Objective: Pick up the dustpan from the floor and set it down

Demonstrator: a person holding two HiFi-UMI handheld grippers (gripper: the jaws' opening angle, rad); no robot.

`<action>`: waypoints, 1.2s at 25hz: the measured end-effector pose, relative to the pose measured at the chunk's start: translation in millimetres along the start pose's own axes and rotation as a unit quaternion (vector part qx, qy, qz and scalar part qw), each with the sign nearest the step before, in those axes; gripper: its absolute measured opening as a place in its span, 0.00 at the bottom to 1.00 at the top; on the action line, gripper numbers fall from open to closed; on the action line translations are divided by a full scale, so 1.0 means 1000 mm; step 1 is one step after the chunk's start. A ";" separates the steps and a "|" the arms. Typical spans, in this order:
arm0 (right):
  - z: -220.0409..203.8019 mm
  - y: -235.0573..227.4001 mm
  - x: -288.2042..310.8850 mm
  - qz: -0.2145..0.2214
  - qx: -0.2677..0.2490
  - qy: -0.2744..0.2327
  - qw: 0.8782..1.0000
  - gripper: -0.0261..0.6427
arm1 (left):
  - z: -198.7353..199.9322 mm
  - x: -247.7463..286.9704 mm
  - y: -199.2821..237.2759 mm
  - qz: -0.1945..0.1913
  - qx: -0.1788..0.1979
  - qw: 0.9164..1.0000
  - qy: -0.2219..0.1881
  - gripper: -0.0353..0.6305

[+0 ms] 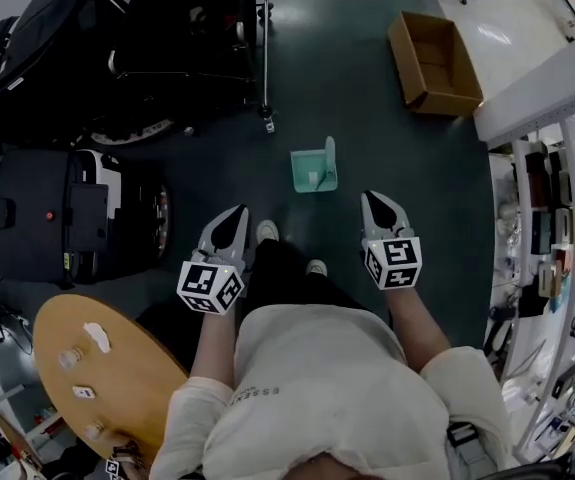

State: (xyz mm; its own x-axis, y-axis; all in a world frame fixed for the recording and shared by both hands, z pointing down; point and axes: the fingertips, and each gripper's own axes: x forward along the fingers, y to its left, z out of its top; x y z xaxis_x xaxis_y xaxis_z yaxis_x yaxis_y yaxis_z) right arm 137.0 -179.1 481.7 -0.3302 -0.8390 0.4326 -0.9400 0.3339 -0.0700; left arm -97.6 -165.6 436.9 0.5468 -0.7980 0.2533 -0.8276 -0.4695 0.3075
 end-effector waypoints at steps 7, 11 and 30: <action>-0.023 0.015 -0.068 0.014 0.005 -0.011 1.000 0.02 | -0.008 -0.047 -0.048 -0.015 0.014 0.999 -0.026 0.07; -0.037 0.032 -0.107 0.017 0.013 -0.005 1.000 0.02 | -0.019 -0.077 -0.083 -0.040 0.031 0.998 -0.030 0.07; -0.095 0.111 -0.260 0.021 0.007 -0.007 1.000 0.02 | -0.086 -0.200 -0.206 -0.076 0.074 0.994 -0.009 0.07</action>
State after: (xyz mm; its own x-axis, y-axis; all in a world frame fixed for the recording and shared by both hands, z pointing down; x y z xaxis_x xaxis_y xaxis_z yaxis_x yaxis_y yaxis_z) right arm 127.3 117.3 446.9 -0.3710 -0.8298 0.4169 -0.9262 0.3635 -0.1006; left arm -25.8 122.5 401.6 0.6651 -0.7203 0.1971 -0.7465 -0.6341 0.2017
